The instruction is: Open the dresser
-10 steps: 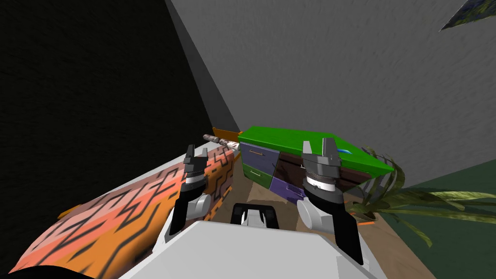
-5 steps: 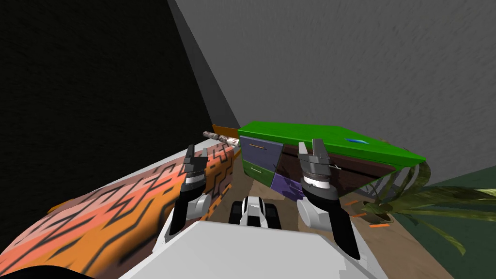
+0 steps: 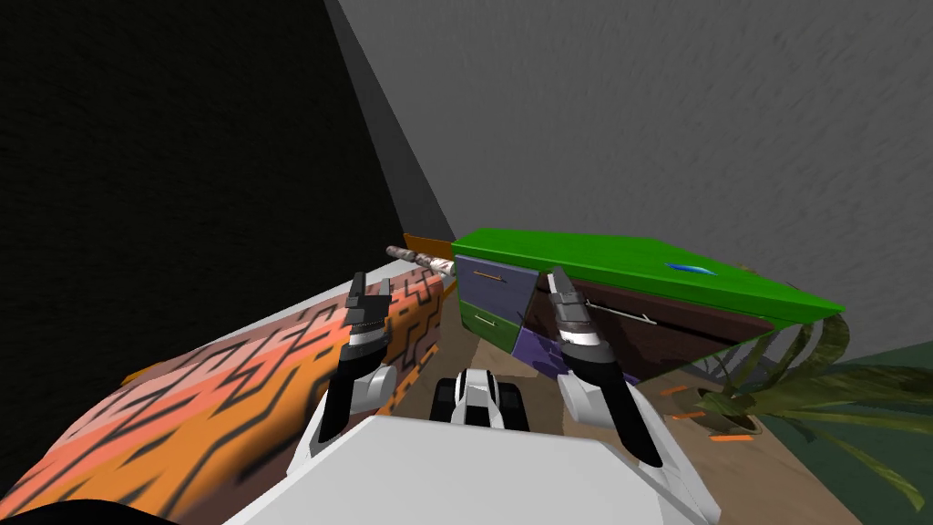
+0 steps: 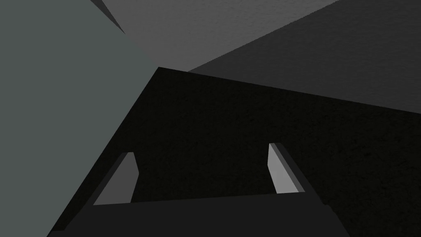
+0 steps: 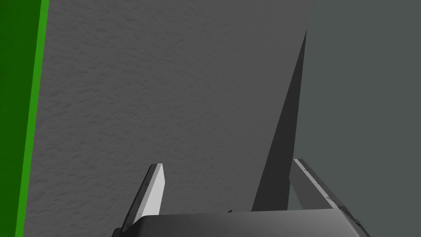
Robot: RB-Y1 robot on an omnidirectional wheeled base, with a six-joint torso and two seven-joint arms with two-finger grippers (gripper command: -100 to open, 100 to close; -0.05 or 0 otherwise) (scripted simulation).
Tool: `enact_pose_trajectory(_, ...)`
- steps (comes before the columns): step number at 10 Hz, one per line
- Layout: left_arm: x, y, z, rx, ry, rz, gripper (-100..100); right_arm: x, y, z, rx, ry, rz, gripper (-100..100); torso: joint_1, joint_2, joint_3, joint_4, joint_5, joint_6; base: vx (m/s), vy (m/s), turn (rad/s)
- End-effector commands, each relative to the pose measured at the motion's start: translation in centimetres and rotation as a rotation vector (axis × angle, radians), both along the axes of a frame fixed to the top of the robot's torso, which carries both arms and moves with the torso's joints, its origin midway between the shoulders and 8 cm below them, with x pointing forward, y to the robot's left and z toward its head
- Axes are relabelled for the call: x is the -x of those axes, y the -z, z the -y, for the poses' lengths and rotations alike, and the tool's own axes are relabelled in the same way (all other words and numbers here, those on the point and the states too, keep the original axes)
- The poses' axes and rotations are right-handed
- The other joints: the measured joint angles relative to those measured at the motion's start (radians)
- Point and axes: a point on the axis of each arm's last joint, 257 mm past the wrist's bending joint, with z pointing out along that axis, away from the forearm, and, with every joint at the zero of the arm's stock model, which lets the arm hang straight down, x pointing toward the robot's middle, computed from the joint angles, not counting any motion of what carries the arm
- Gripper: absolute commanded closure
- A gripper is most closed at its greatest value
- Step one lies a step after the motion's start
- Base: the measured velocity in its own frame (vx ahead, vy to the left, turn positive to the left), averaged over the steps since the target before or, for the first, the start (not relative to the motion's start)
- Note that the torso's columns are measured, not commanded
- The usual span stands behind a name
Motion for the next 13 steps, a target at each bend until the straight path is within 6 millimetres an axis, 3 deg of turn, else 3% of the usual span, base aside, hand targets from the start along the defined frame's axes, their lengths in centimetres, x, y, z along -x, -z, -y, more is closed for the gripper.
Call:
enact_pose_trajectory(1,0.0,0.0,0.0,0.000,0.000,0.000,0,-1.9,2.5,-0.5,0.094,0.045,-0.074,-100,0.000,0.000,0.000,0.000,0.000,0.000,0.006,0.015,0.041)
enact_pose_trajectory(2,0.0,0.0,0.0,0.000,0.000,0.000,0,-3.1,4.3,-0.6,0.150,0.075,-0.126,-100,0.000,0.000,0.000,0.000,0.000,0.000,0.008,0.018,0.066)
enact_pose_trajectory(3,0.0,0.0,0.0,0.000,0.000,0.000,0,-3.1,4.3,-0.7,0.160,0.078,-0.126,-100,0.000,0.000,0.000,0.000,0.000,0.000,0.007,0.015,0.036)
enact_pose_trajectory(4,0.0,0.0,0.0,0.000,0.000,0.000,0,-4.2,6.1,-0.7,0.222,0.109,-0.175,-100,0.000,0.000,0.000,0.000,0.000,0.000,0.007,0.016,0.064)
enact_pose_trajectory(5,0.0,0.0,0.0,0.000,0.000,0.000,0,-4.3,6.2,-0.8,0.229,0.113,-0.179,-100,0.000,0.000,0.000,0.000,0.000,0.000,0.005,0.014,0.043)
enact_pose_trajectory(6,0.0,0.0,0.0,0.000,0.000,0.000,0,-5.4,8.0,-0.7,0.290,0.145,-0.229,-100,0.000,0.000,0.000,0.000,0.000,0.000,0.007,0.018,0.076)
enact_pose_trajectory(7,0.0,0.0,0.0,0.000,0.000,0.000,0,-5.5,8.2,-0.7,0.302,0.151,-0.233,-100,0.000,0.000,0.000,0.000,0.000,0.000,0.007,0.017,0.044)
enact_pose_trajectory(8,0.0,0.0,0.0,0.000,0.000,0.000,0,-6.5,10.0,-0.6,0.367,0.184,-0.280,-100,0.000,0.000,0.000,0.000,0.000,0.000,0.009,0.022,0.077)
enact_pose_trajectory(9,0.0,0.0,0.0,0.000,0.000,0.000,0,-6.6,10.2,-0.5,0.377,0.191,-0.289,-100,0.000,0.000,0.000,0.000,0.000,0.000,0.008,0.019,0.041)
enact_pose_trajectory(10,0.0,0.0,0.0,0.000,0.000,0.000,0,-7.5,11.9,-0.5,0.441,0.220,-0.328,-100,0.000,0.000,0.000,0.000,0.000,0.000,0.007,0.024,0.068)
enact_pose_trajectory(13,0.0,0.0,0.0,0.000,0.000,0.000,0,-8.7,14.5,0.2,0.533,0.275,-0.399,-100,0.000,0.000,0.000,0.000,0.000,0.000,0.008,0.017,0.061)
